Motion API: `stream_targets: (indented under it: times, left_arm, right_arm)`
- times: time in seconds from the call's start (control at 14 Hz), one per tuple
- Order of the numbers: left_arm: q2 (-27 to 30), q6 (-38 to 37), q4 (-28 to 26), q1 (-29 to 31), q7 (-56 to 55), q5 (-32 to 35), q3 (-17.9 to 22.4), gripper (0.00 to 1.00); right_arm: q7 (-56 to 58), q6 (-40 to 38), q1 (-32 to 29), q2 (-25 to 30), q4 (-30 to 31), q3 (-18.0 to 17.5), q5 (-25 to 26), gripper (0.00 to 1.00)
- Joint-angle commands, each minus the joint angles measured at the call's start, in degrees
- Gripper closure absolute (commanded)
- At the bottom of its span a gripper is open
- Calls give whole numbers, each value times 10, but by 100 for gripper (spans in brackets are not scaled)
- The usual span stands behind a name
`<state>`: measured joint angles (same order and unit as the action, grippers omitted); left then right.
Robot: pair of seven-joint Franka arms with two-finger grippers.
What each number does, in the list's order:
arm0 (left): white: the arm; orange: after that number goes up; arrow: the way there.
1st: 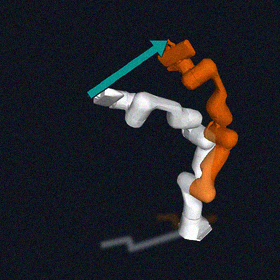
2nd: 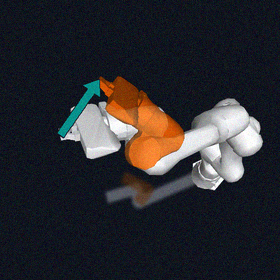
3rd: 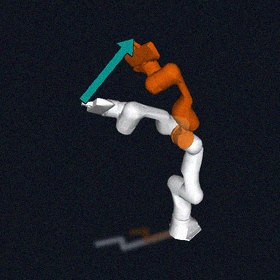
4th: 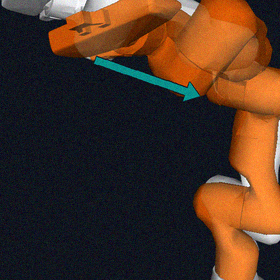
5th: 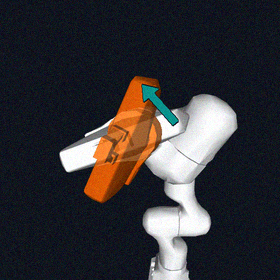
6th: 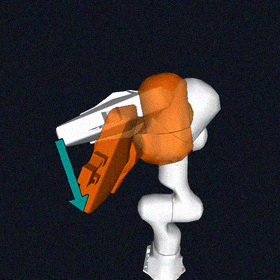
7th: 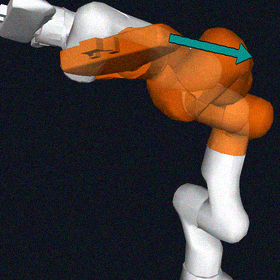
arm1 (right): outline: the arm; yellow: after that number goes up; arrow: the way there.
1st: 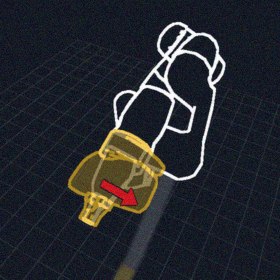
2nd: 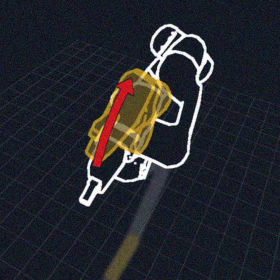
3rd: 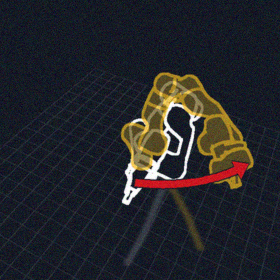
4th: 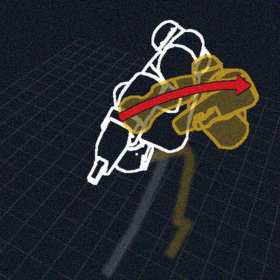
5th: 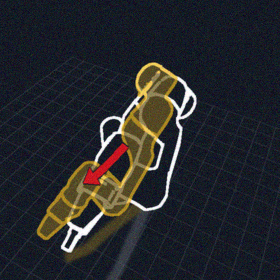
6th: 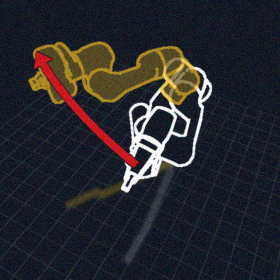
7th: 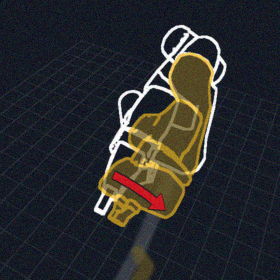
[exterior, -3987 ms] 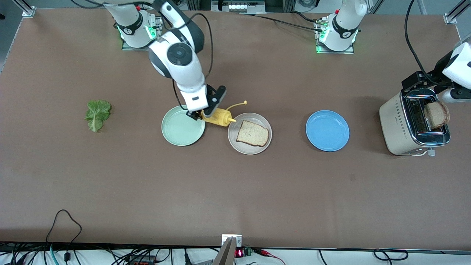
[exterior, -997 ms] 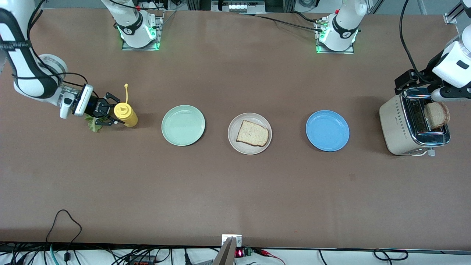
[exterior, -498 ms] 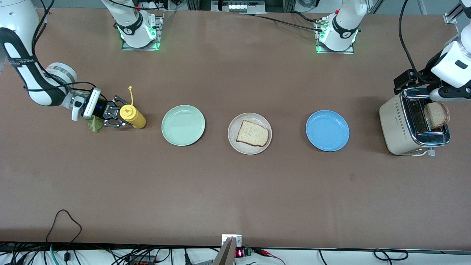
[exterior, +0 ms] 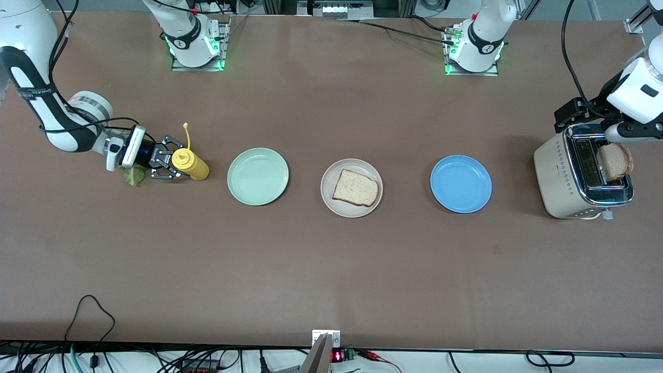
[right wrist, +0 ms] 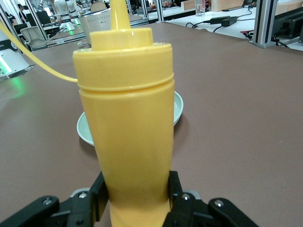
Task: Make sandwich in beige plate with both arms
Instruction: 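Set the yellow bottle down and open the right gripper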
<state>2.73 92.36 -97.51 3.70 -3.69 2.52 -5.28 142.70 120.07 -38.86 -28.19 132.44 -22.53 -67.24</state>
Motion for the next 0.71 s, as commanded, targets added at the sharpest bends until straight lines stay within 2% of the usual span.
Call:
stream_targets:
  times: [0.0,0.07,0.14,0.64]
  left_arm:
    - [5,-8,6,1,4,-3,-1,0]
    - [5,-8,6,1,4,-3,-1,0]
    - [5,-8,6,1,4,-3,-1,0]
    - [5,-8,6,4,4,-5,0,0]
  right_arm:
    - [7,-14,-13,-6,-9,-9,-15,30]
    - [7,-15,-14,-6,-9,-9,-15,13]
    - [7,-15,-14,-6,-9,-9,-15,0]
    - [6,-16,-29,5,-9,-8,-10,0]
